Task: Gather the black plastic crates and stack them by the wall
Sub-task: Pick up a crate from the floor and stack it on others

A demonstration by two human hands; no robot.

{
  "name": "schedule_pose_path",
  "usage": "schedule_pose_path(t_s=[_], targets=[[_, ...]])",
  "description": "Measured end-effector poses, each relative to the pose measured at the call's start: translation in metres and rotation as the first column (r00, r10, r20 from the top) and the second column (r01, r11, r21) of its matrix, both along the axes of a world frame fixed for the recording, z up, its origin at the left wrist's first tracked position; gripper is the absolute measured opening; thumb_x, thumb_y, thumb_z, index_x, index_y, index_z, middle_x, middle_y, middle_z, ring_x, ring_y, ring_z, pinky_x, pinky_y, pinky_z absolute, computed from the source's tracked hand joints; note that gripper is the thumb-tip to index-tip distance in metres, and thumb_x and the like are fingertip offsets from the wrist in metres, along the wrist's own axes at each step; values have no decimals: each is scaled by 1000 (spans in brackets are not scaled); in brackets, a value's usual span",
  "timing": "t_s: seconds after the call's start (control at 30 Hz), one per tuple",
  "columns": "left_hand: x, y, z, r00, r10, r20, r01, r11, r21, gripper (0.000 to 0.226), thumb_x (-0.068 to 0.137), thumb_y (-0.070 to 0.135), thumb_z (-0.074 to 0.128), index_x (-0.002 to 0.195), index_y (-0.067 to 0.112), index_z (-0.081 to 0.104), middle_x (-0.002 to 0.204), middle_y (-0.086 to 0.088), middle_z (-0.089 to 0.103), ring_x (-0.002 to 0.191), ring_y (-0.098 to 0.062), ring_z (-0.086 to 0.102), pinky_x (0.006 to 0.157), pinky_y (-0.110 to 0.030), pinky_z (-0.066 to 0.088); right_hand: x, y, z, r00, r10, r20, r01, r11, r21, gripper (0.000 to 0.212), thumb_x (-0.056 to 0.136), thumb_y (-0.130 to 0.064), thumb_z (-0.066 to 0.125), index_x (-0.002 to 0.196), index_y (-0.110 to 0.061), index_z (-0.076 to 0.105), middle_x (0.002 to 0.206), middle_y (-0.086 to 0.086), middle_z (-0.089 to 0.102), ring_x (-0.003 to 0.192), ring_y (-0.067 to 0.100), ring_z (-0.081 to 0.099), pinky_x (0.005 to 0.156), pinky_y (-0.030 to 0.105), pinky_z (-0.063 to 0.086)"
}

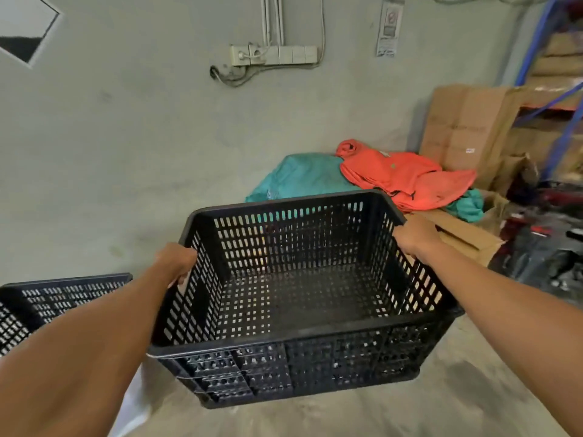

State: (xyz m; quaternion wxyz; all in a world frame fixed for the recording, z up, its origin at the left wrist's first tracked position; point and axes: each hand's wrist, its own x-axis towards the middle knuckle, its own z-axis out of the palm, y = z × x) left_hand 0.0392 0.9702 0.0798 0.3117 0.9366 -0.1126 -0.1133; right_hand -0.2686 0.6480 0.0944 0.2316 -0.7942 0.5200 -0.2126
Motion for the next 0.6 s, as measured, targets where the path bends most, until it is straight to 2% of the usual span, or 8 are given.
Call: schedule_pose_path(t_s=[0.13,0.23,0.33,0.47,0.53,0.6], targets=[[26,-67,20,999,-32,39,34,999,-34,37,92,14,46,62,-5,56,39,-14,50,38,-26,49,47,-27,42,22,-65,14,1000,0,-13,0,998,-70,22,88,-10,52,68,0,48,76,18,50,65,29,45,57,32,33],[50,-122,30,998,-57,40,58,998,-33,34,92,11,44,65,-6,55,41,-15,50,37,-27,47,47,-29,41,46,-119,20,1000,-7,2,7,996,-85,29,87,-8,53,60,-3,45,66,15,49,53,25,41,47,31,31],[69,-169,36,999,-48,20,48,999,-8,33,90,9,43,63,-5,55,34,-13,49,35,-27,48,48,-28,42,72,-169,24,1000,-20,-2,20,998,-62,27,85,-8,52,59,-5,47,60,12,49,53,26,45,45,28,30],[94,-224,46,998,-52,36,52,999,-5,30,87,5,43,62,-7,55,40,-18,51,39,-29,50,54,-30,45,102,-227,33,1000,2,6,-2,999,-48,20,85,-11,51,66,-3,53,69,17,57,62,31,54,49,29,35],[98,-246,53,999,-37,24,37,999,10,30,84,0,44,57,-6,55,38,-16,52,41,-30,52,51,-28,45,115,-253,37,1000,14,-6,-14,999,-39,20,86,-12,52,71,-2,58,71,18,58,67,32,57,57,29,40],[107,-270,57,998,-7,-54,7,1000,-1,28,80,-7,46,54,-3,57,42,-13,57,43,-25,56,46,-25,43,131,-283,39,999,32,10,-32,999,-13,19,87,-12,53,79,2,62,78,23,62,73,36,62,60,34,46]])
